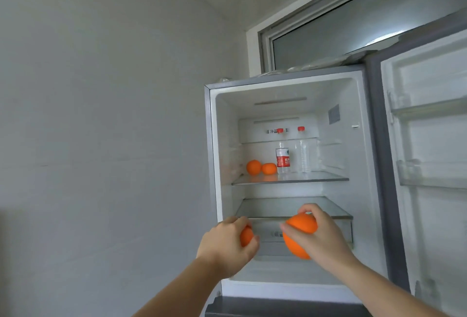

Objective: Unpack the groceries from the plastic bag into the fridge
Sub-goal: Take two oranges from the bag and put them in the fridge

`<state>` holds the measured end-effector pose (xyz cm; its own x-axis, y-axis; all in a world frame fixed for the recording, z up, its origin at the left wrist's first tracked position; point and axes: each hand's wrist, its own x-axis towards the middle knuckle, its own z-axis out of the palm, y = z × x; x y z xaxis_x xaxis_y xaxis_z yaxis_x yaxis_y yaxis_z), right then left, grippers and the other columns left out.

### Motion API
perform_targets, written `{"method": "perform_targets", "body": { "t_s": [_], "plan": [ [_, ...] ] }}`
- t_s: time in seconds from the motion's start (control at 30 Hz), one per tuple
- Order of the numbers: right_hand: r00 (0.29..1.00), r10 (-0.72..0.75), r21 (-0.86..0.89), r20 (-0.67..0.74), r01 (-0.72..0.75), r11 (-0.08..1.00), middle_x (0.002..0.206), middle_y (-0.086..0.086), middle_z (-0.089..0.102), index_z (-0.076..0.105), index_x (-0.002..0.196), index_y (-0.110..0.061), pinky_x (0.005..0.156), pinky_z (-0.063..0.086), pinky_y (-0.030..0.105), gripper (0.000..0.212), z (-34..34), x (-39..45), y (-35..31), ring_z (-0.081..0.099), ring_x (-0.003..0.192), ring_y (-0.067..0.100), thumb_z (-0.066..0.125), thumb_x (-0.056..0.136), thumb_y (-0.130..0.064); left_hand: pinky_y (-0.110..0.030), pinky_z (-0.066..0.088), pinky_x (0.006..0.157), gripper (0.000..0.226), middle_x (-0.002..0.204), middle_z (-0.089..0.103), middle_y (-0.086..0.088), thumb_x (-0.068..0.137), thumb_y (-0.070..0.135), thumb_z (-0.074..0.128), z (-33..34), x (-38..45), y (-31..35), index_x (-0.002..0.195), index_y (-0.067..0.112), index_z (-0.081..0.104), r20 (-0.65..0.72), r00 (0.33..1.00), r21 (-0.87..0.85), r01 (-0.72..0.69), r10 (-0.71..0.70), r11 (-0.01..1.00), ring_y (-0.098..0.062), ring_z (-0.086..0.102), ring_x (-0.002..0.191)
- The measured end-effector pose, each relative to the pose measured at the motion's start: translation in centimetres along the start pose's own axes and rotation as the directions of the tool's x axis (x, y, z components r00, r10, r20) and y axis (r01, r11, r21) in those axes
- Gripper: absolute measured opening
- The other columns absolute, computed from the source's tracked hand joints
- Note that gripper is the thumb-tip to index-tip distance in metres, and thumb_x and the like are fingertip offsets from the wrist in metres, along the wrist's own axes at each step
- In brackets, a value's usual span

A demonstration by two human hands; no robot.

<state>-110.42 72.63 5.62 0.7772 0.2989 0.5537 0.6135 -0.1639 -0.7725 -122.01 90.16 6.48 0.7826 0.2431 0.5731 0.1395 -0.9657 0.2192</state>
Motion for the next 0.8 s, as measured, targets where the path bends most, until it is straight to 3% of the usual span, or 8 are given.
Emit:
{"method": "perform_targets", "body": {
  "t_s": [0.2,0.4,0.5,0.63,0.8],
  "plan": [
    [0.999,0.036,-0.026,0.01,-0.036,0.999,0.107,-0.006,0.057,0.059,0.097,-0.036,0.078,0.045,0.031,0.036,-0.8,7.0,6.7,0.057,0.094,0.016,0.077,0.07,-0.051,-0.029,0.049,0.08,0.03,0.112,0.059,0.011,0.089,0.051,0.046,4.8,6.8,1.1,0.113,0.034,0.055,0.031,0.999,0.06,-0.015,0.013,0.998,-0.018,0.059,0.097],
    [1.0,0.004,-0.054,0.016,-0.003,0.999,0.105,-0.007,0.051,0.05,0.093,-0.035,0.067,0.044,0.028,0.044,-1.8,12.4,9.0,0.054,0.091,0.011,0.081,0.064,-0.049,-0.032,0.048,0.083,0.03,0.113,0.059,0.01,0.089,0.052,0.047,6.8,12.8,1.1,0.11,0.034,0.056,-0.005,1.0,0.081,-0.03,0.03,0.996,-0.022,0.06,0.1],
    [0.997,-0.055,-0.095,0.054,0.06,0.994,0.105,-0.008,0.047,0.05,0.094,-0.038,0.07,0.044,0.027,0.042,-1.4,14.6,9.5,0.053,0.092,0.011,0.08,0.066,-0.047,-0.029,0.045,0.079,0.028,0.111,0.06,0.009,0.088,0.051,0.049,7.5,15.5,0.4,0.109,0.034,0.056,-0.037,0.999,0.066,-0.031,0.034,0.997,-0.022,0.059,0.099],
    [0.983,-0.176,-0.234,0.061,0.186,0.954,0.108,-0.011,0.047,0.059,0.104,-0.04,0.088,0.046,0.031,0.043,-0.9,18.3,10.0,0.055,0.096,0.013,0.077,0.066,-0.051,-0.03,0.044,0.075,0.023,0.108,0.061,0.009,0.088,0.048,0.05,8.8,19.6,-0.8,0.103,0.033,0.057,-0.092,0.994,0.031,-0.063,0.066,0.998,-0.023,0.059,0.098],
    [0.969,-0.245,-0.291,-0.021,0.228,0.929,0.105,-0.011,0.048,0.06,0.101,-0.038,0.083,0.046,0.032,0.04,0.6,24.4,9.7,0.054,0.093,0.013,0.073,0.067,-0.056,-0.031,0.046,0.077,0.041,0.107,0.059,0.007,0.079,0.055,0.041,9.5,26.5,-3.2,0.109,0.033,0.058,-0.175,0.978,-0.001,-0.114,0.112,0.994,-0.025,0.06,0.097]
  ]
}}
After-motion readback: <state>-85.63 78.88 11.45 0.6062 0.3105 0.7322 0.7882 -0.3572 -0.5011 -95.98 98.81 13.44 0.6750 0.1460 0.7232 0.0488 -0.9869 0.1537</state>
